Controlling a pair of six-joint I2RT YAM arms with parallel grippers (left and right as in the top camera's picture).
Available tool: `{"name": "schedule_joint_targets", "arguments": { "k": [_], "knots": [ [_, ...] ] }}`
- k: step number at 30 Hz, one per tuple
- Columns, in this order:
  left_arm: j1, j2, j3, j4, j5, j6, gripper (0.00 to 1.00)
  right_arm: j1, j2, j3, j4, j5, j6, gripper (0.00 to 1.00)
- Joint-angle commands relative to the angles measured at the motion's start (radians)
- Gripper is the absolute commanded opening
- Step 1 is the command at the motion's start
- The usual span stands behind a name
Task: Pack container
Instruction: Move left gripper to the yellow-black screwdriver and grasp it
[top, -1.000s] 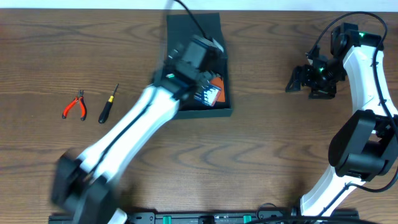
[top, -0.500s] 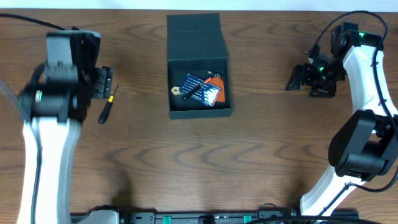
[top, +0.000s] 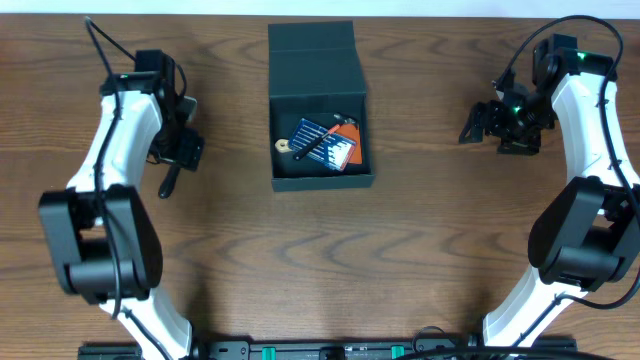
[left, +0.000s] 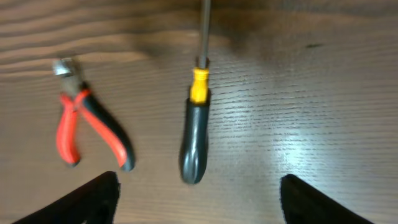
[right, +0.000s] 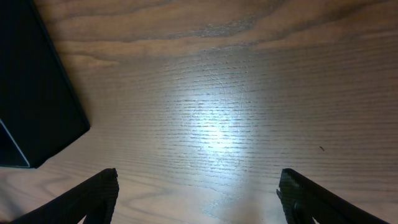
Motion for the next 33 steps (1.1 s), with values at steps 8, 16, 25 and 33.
{"name": "schedule_joint_targets", "arguments": {
  "k": [8,16,25,33],
  "knots": [
    [0.006,0.118,-0.004,-0.011,0.013,0.198,0.58,0.011,0.005,0.000,-0.009,-0.011,0.010,0.84],
    [0.057,0.153,-0.004,-0.006,0.014,0.200,0.56,0.010,0.005,0.000,-0.013,-0.010,0.009,0.84],
    [0.099,0.155,-0.004,-0.002,0.118,0.197,0.53,0.010,0.005,0.000,-0.013,-0.011,0.009,0.83],
    [0.099,0.155,-0.008,0.013,0.119,0.197,0.50,0.010,0.005,0.000,-0.013,-0.011,0.009,0.83]
  ]
}}
